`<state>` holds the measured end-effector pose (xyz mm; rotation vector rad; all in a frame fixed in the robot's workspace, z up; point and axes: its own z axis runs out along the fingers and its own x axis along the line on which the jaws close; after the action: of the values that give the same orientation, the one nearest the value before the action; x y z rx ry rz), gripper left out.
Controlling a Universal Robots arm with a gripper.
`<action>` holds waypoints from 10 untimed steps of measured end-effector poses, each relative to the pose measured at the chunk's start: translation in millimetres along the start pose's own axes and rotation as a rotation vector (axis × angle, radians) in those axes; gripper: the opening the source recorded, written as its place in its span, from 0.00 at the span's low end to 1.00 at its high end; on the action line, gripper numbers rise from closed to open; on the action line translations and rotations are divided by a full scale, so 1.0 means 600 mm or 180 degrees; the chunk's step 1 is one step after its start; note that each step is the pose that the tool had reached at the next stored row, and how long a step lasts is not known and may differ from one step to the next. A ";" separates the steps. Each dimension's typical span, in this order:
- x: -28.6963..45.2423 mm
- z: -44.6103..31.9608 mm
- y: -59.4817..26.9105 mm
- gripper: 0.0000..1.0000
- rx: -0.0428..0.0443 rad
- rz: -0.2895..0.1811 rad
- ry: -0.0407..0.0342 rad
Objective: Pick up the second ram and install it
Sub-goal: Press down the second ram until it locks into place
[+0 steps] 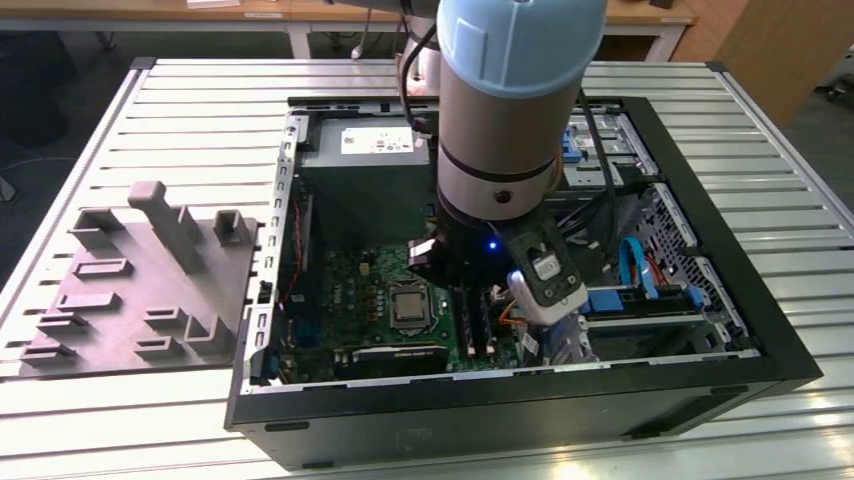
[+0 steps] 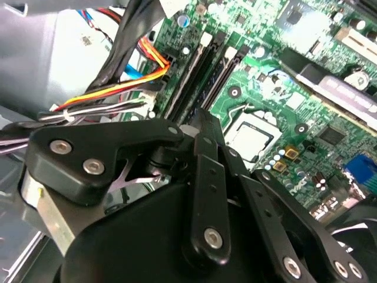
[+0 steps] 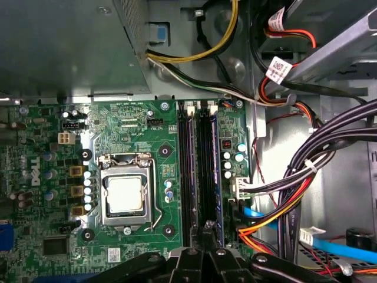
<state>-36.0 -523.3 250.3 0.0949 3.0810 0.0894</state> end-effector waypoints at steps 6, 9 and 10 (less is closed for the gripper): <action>0.001 0.002 0.022 0.10 -0.0001 0.0000 0.0000; 0.002 0.003 0.032 0.10 -0.0001 0.0000 0.0000; 0.002 0.003 0.034 0.10 -0.0001 0.0000 0.0000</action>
<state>-36.1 -502.9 249.7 0.0949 3.0809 0.0899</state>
